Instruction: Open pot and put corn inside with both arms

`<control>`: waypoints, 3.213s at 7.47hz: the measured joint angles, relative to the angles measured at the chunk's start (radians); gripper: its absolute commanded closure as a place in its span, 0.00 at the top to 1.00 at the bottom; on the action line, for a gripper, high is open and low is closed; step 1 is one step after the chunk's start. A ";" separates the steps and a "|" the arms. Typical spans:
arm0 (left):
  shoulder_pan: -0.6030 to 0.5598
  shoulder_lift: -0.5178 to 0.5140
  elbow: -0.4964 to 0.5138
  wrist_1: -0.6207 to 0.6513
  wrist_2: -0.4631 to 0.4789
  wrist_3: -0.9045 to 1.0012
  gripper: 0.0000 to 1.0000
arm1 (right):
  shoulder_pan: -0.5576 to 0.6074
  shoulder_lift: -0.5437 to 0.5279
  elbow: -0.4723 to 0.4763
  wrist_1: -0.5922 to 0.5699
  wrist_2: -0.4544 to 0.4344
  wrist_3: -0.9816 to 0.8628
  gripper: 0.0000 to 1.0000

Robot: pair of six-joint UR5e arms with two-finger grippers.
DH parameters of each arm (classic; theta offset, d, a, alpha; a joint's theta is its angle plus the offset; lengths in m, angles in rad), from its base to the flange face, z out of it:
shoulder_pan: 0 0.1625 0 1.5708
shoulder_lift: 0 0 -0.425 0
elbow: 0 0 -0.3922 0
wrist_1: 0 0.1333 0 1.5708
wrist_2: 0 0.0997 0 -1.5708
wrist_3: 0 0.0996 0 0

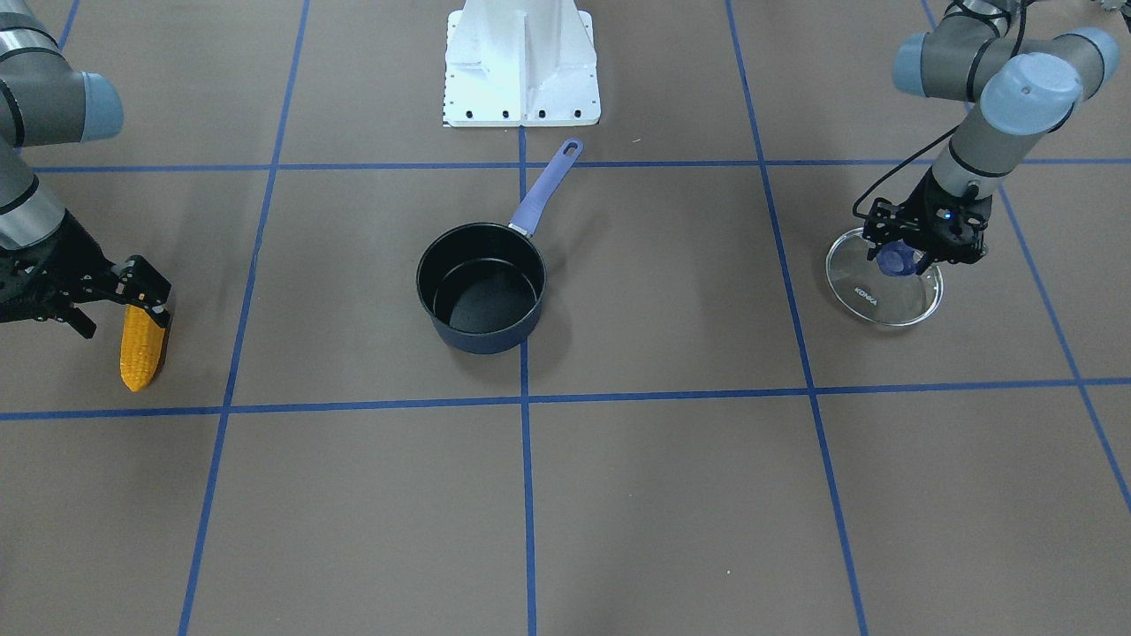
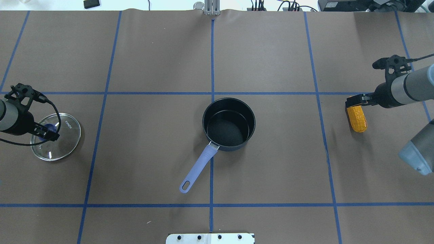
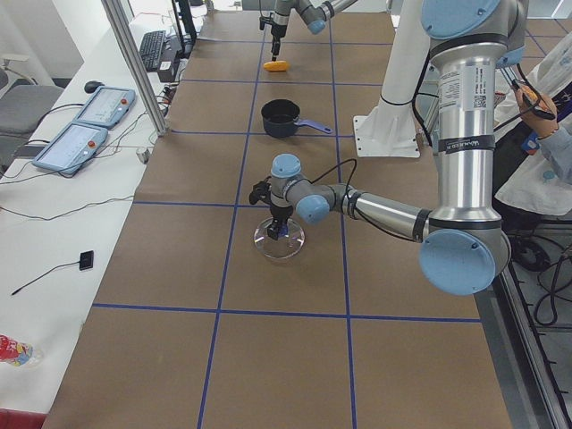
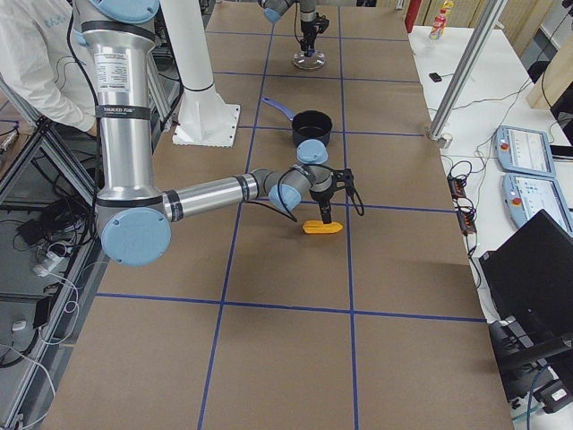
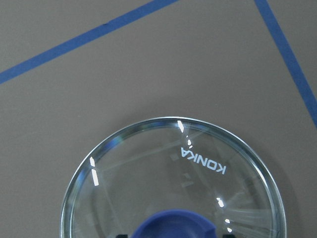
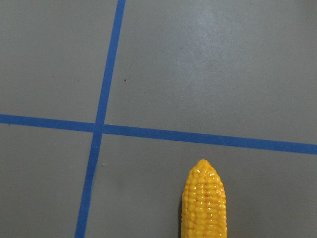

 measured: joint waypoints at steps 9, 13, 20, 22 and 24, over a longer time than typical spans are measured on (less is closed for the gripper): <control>-0.221 -0.024 -0.036 0.133 -0.196 0.235 0.98 | -0.051 0.003 -0.078 0.001 -0.091 -0.013 0.50; -0.234 -0.030 -0.038 0.142 -0.199 0.245 0.98 | -0.086 0.011 -0.081 -0.002 -0.107 -0.013 0.00; -0.400 -0.034 -0.038 0.272 -0.241 0.371 0.99 | -0.132 0.418 0.113 -0.499 -0.058 0.183 0.00; -0.579 -0.057 -0.033 0.466 -0.266 0.611 0.99 | -0.219 0.501 0.106 -0.522 -0.109 0.318 0.00; -0.679 -0.064 0.005 0.578 -0.267 0.740 0.99 | -0.321 0.585 0.084 -0.567 -0.207 0.415 0.00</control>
